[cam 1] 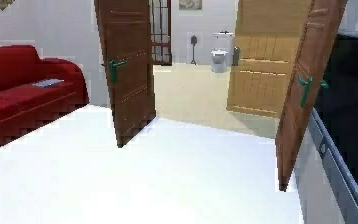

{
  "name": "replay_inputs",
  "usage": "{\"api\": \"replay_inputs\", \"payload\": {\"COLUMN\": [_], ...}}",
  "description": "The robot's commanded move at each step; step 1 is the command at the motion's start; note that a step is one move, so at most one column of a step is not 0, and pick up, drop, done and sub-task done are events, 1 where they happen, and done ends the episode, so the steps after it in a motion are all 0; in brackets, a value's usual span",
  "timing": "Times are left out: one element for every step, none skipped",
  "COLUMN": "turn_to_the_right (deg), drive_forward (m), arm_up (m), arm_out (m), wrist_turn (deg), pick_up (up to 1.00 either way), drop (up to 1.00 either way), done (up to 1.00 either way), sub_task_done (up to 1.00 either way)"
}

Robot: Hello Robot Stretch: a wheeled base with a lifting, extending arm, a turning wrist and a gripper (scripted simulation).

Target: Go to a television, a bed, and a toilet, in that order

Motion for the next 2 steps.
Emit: {"api": "replay_inputs", "payload": {"turn_to_the_right": [-45.0,-39.0], "drive_forward": [0.00,0.00], "arm_up": [0.00,0.00], "arm_out": [0.00,0.00], "wrist_turn": [0.0,0.0], "pick_up": [0.00,0.00], "drop": [0.00,0.00], "done": [0.00,0.00], "sub_task_done": [0.00,0.00]}}
